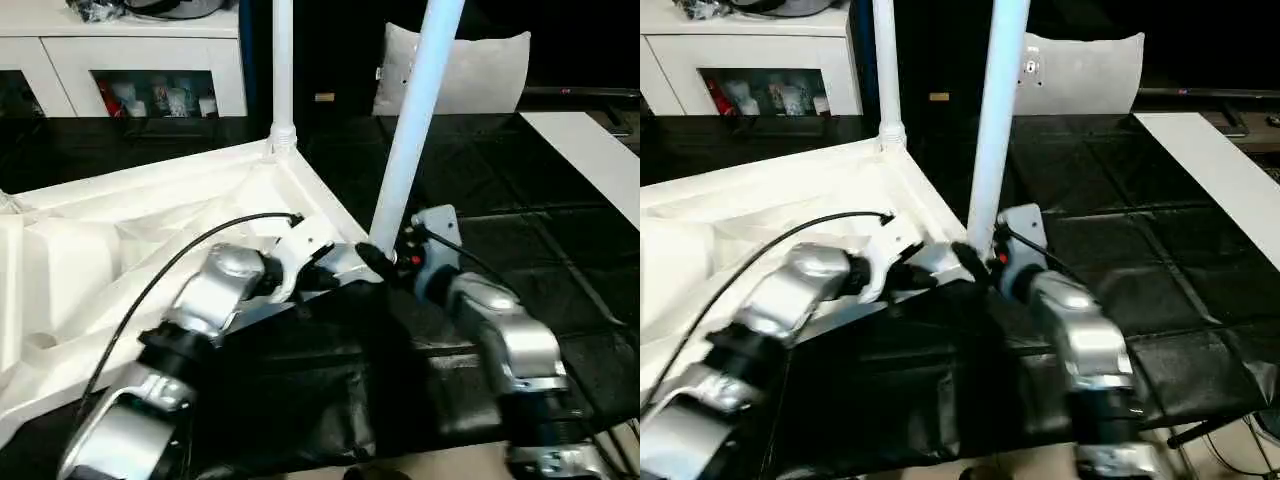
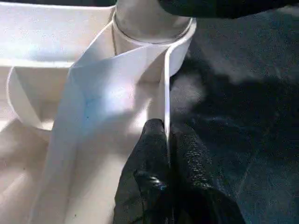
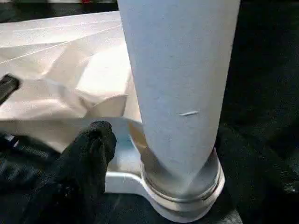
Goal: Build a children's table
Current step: Rotate leg to tighten
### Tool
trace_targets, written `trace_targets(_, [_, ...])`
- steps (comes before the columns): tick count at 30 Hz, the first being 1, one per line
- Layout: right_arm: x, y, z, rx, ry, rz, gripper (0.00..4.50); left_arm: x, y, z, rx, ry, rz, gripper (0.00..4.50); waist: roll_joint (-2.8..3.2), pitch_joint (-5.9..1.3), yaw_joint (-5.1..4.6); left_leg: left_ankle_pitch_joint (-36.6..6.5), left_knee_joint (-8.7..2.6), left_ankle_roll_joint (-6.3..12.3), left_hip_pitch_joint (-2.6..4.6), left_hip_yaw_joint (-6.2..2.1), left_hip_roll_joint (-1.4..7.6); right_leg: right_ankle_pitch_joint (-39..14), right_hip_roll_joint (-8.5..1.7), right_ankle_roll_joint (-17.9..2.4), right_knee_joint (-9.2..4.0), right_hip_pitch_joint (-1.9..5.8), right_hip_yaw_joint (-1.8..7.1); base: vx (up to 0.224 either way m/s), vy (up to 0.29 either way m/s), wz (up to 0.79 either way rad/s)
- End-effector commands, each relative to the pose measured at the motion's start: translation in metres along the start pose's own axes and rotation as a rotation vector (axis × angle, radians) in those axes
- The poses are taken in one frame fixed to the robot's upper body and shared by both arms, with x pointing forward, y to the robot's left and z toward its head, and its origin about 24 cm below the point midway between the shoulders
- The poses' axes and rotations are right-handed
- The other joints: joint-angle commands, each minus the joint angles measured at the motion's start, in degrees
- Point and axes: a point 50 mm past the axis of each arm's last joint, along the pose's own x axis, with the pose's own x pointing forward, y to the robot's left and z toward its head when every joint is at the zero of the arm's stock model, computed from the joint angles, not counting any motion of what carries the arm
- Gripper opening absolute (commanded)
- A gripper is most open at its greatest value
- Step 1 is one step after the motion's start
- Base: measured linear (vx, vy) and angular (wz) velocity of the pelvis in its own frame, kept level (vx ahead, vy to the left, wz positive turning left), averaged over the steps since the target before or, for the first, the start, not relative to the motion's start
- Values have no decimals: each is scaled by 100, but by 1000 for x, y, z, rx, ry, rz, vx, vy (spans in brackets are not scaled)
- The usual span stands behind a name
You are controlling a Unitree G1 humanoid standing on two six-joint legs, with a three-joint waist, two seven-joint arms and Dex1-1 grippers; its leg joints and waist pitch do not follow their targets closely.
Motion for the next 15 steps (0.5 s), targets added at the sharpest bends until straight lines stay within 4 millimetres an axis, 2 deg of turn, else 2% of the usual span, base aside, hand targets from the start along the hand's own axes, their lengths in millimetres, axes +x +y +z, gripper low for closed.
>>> trace_targets(1, [-9,1,10,-72,-59,116,401,-8,-3,13,80,-50,-91,0,39,-412,55,-971,-352,285,61,-75,260,-992,-435,-1329,-407,349,262,0,0,0])
trace_targets(3, [-12,-1,10,-91,-56,142,412,-10,-3,12,95,-51,-110,0,41,-405,68,-999,-350,287,57,-70,262,-1058,-438,-1314,-414,349,269,0,0,0])
trace_targets(4, [-15,-2,11,-118,-51,172,436,-13,-3,11,113,-51,-135,0,46,-404,88,-1014,-353,281,70,-71,269,-1105,-437,-1315,-416,338,266,0,0,0])
trace_targets(5, [-20,-3,10,-144,-34,212,442,-15,-4,9,137,-40,-161,0,9,-416,93,-1021,-349,285,69,-66,274,-1129,-433,-1308,-413,343,265,0,0,0])
trace_targets(8, [-30,-6,7,-212,22,325,444,-22,-8,2,197,-12,-240,0,21,-411,133,-994,-348,322,74,-70,291,-1098,-437,-1286,-399,345,270,0,0,0])
trace_targets(11, [-38,-6,6,-243,58,439,444,-30,-9,-6,251,31,-314,0,27,-411,225,-1023,-348,335,100,-58,298,-1229,-449,-1284,-408,318,273,0,0,0])
trace_targets(12, [-39,-6,6,-248,62,455,444,-31,-9,-7,254,38,-322,0,0,-424,237,-1045,-346,330,109,-55,302,-1266,-447,-1281,-407,315,269,0,0,0])
trace_targets(13, [-43,-7,5,-258,82,523,444,-35,-9,-11,296,63,-362,0,16,-420,274,-1076,-349,293,108,-67,302,-1340,-455,-1272,-402,305,260,0,0,0])
trace_targets(15, [-46,-8,3,-256,102,569,444,-38,-10,-13,326,83,-390,0,-15,-415,279,-1096,-356,291,114,-63,313,-1372,-457,-1258,-404,309,266,0,0,0])
